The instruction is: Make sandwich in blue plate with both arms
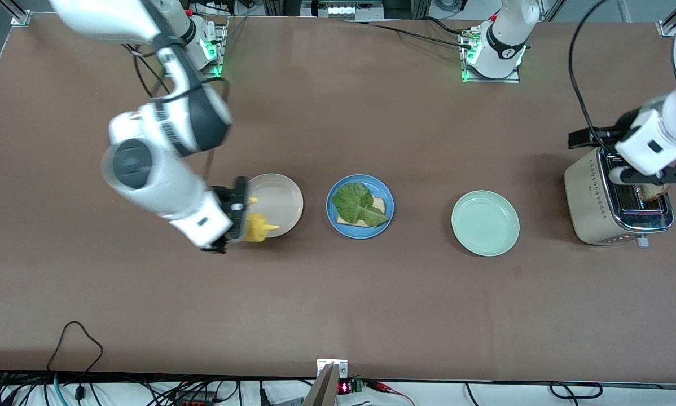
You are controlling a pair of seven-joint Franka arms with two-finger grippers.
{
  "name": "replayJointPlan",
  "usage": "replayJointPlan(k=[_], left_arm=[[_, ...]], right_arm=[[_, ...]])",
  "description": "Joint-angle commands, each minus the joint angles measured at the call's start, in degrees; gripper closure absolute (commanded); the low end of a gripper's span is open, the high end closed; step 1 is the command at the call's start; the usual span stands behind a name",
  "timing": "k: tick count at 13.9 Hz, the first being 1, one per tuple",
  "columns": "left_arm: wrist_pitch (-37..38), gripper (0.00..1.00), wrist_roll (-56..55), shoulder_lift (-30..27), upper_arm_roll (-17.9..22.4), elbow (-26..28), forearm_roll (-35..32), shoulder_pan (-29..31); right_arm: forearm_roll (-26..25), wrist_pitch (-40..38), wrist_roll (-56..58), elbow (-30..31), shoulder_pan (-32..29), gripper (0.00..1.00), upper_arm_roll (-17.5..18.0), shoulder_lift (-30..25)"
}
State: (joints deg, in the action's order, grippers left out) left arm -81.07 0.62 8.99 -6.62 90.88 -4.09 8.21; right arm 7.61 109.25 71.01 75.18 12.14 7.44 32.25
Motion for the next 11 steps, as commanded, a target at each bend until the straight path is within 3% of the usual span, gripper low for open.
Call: replayJointPlan(k=[1, 6, 11], left_arm=[[-3.01, 0.0, 7.18, 2.43, -0.06, -0.89, -4.33, 4.08], [-16.12, 0.0, 22.21, 6.56, -0.06, 2.63, -6.28, 14.09], [-19.55, 0.0, 26.95, 11.39, -0.06, 2.63, -6.28, 18.66]], right_arm=[[13.35, -2.98, 8.85, 1.72, -7.72, 0.66, 1.27, -1.05], [36.82, -7.55, 24.66, 7.6, -19.59, 0.63, 1.18, 1.32], [48.97, -12.65, 45.14, 10.68, -27.16, 0.63, 1.18, 8.17]])
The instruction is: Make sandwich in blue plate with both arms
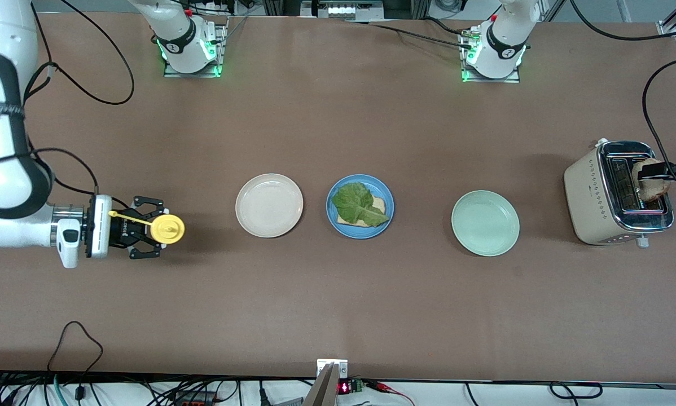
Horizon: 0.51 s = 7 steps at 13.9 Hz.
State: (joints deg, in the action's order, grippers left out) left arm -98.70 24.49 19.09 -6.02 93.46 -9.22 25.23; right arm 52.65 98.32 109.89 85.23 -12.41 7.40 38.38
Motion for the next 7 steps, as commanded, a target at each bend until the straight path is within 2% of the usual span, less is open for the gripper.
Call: replayJointPlan(k=[1, 3, 4, 5, 7], left_arm=[[-3.94, 0.0, 4.94, 2.52, -0.75, 0.06, -1.15, 3.14], [-4.66, 0.0, 6.71, 3.15, -0.75, 0.76, -0.97, 4.38], [-4.66, 0.03, 6.71, 3.06, -0.84, 1.11, -0.97, 4.39], [-4.66, 0.17, 6.97, 3.15, -0.75, 1.03, -0.97, 4.39], [-1.69, 0.58, 7.41, 3.15, -0.75, 1.2, -0.97, 5.7]], right_arm=[[5.69, -1.9, 10.47, 0.72, -3.4, 0.63, 1.21, 3.79], [9.03, -4.0, 16.64, 1.16, -4.81, 0.63, 1.21, 6.87], [10.44, -5.06, 18.93, 1.16, -5.51, 0.63, 1.21, 8.27], [11.41, -6.11, 21.22, 1.16, -6.3, 0.63, 1.21, 10.2], [14.05, -8.84, 25.0, 1.16, -7.36, 0.63, 1.21, 13.55]])
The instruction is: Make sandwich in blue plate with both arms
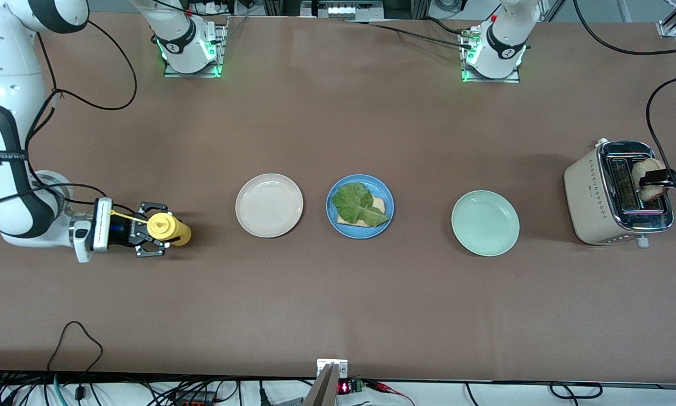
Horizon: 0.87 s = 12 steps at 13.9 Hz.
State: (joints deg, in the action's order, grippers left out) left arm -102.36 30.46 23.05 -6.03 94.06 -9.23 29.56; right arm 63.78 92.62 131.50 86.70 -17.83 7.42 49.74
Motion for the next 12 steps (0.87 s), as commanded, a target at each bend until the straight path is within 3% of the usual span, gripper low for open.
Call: replayJointPlan(k=[1, 2, 5, 8, 12], left_arm=[[3.99, 0.73, 2.05, -0.73, -0.74, 0.6, -0.97, 1.73], [4.88, 0.74, 3.19, -0.55, -0.74, 0.69, -0.97, 2.78], [5.85, 0.99, 3.38, -0.2, -1.0, 0.43, -0.97, 3.49], [5.94, 0.99, 2.67, -0.72, -1.79, -0.45, -1.06, 3.05], [8.56, 0.99, 2.85, -3.0, -4.42, -1.07, -1.4, 2.35]], right_arm=[[3.54, -3.84, 4.8, -0.3, -2.47, 0.63, 1.19, 3.33], [3.54, -4.02, 5.86, -0.3, -2.74, 0.63, 1.19, 4.12], [3.54, -4.03, 7.45, -0.3, -3.27, 0.63, 1.19, 5.88], [3.54, -4.03, 8.24, -0.3, -3.62, 0.59, 1.19, 7.12], [3.19, -3.94, 8.16, -0.66, -3.62, 0.19, 0.93, 7.12]])
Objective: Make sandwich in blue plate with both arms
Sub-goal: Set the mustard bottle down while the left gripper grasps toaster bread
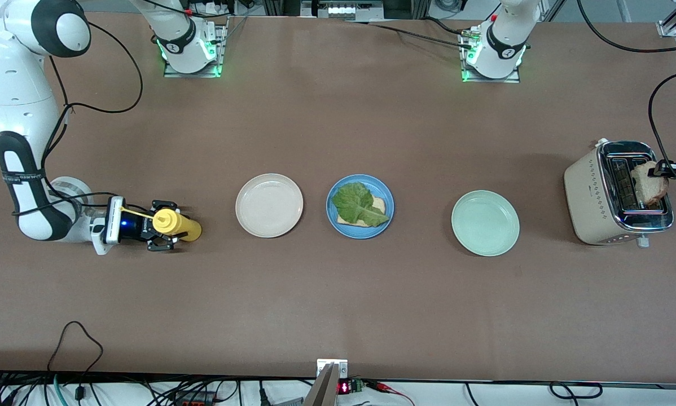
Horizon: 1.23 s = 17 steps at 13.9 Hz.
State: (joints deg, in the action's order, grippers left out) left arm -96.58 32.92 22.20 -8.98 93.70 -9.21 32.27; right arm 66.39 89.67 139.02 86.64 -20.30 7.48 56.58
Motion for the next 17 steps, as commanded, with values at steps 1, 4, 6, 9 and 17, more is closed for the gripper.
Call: replayJointPlan(k=[1, 4, 6, 9, 17], left_arm=[[4.8, 0.99, 0.04, -2.51, -2.09, -2.02, -2.55, -1.41], [11.65, 0.99, -0.84, -3.12, -2.18, -8.77, -11.07, -5.97], [16.84, 0.99, -0.84, -3.12, -3.14, -13.17, -11.53, -6.69], [18.53, 0.99, -0.84, -3.12, -6.83, -14.6, -10.57, -7.22], [18.01, 0.99, -13.9, 0.29, -14.22, -14.42, 4.36, -15.55]], right_arm=[[0.32, -0.99, 0.64, -0.6, -1.23, 0.11, 0.79, 0.2], [-1.42, -0.99, 0.29, -0.86, -2.02, 0.0, -0.26, -0.5], [-3.1, -1.08, -0.42, -0.95, -2.98, 0.0, -1.06, -0.94], [-6.87, -1.08, -0.86, -1.21, -5.88, 0.0, -1.15, -1.47], [-27.77, 4.26, -18.24, -1.39, -7.04, 0.0, -3.0, -16.92]])
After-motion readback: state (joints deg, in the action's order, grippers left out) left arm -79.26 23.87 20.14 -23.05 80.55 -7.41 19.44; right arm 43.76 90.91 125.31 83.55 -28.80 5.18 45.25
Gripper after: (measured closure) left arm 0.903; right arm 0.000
